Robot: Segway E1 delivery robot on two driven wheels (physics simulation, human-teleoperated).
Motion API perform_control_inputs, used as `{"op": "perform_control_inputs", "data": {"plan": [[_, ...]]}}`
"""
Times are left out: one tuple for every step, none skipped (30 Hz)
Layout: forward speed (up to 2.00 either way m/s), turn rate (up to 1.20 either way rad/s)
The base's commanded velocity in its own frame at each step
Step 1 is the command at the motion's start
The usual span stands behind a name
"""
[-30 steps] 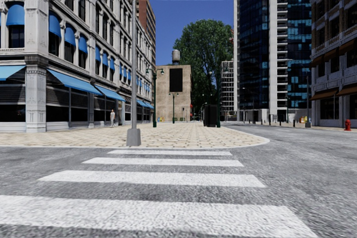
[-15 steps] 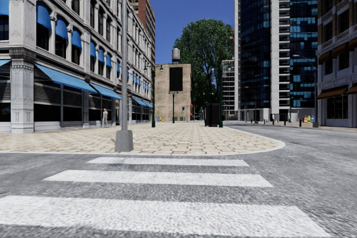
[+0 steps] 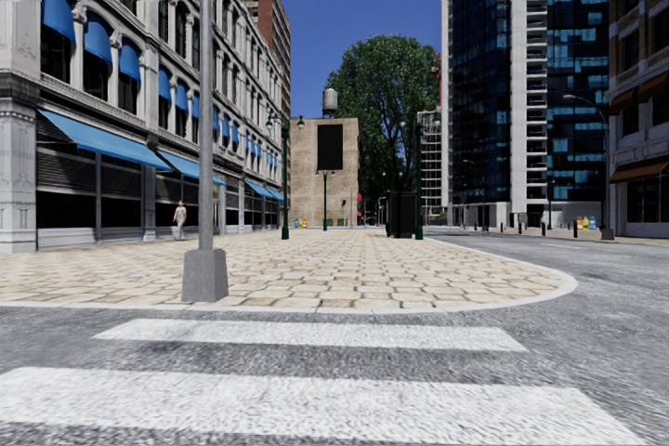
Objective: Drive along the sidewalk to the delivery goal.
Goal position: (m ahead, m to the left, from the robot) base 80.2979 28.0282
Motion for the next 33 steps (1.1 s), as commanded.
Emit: {"op": "perform_control_inputs", "data": {"plan": [[2.00,0.00],[2.00,0.00],[2.00,0.00],[2.00,0.00],[2.00,0.00],[2.00,0.00],[2.00,0.00],[2.00,0.00],[2.00,0.00],[2.00,0.00],[2.00,0.00],[2.00,0.00],[2.00,0.00],[2.00,0.00],[2.00,0.00],[2.00,0.00],[2.00,0.00],[2.00,0.00],[2.00,0.00],[2.00,0.00],[2.00,0.00],[2.00,0.00],[2.00,0.00],[2.00,0.00],[2.00,0.00],[2.00,0.00],[2.00,0.00],[2.00,0.00],[2.00,0.00],[2.00,0.00],[2.00,0.00],[2.00,0.00],[2.00,0.00]]}}
